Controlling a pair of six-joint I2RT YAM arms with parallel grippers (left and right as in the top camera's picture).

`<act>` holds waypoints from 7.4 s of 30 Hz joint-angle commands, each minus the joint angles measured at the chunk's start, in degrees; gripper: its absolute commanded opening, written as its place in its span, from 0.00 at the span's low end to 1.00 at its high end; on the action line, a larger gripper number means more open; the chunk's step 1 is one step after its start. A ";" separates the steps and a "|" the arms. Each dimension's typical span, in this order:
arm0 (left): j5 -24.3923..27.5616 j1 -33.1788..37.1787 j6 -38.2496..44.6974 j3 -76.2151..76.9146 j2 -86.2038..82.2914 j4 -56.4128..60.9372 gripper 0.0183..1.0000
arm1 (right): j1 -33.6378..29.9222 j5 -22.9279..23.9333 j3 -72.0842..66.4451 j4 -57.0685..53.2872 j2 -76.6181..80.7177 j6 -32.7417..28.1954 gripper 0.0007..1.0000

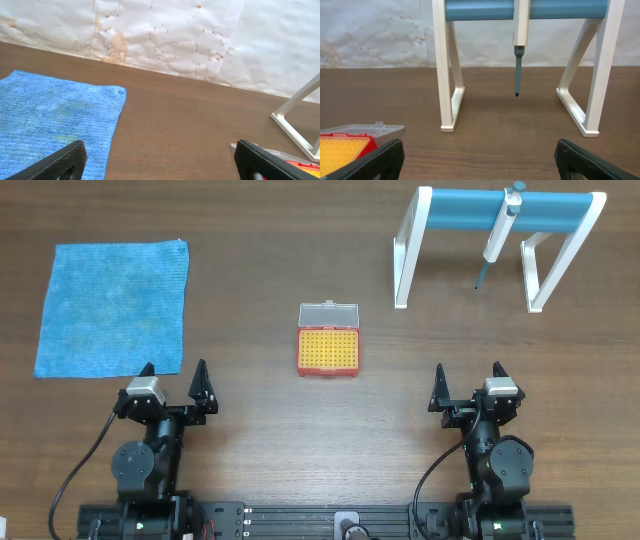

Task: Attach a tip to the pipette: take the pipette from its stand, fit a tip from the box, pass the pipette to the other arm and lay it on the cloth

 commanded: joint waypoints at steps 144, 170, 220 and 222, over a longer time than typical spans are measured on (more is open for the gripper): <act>0.22 -0.17 0.96 -0.13 -0.37 -0.35 0.95 | -9.97 -1.62 49.05 28.46 88.65 -3.48 0.08; 0.22 -0.17 0.96 -0.13 -0.37 -0.35 0.95 | 4.74 -11.89 28.87 63.06 72.06 -3.30 0.08; 0.22 -0.17 0.96 -0.13 -0.37 -0.35 0.95 | 26.67 -17.55 19.19 84.78 97.09 3.13 0.07; 0.22 -0.17 0.94 -0.13 -0.37 -0.35 0.95 | 26.67 -17.55 19.19 84.67 97.09 3.10 0.07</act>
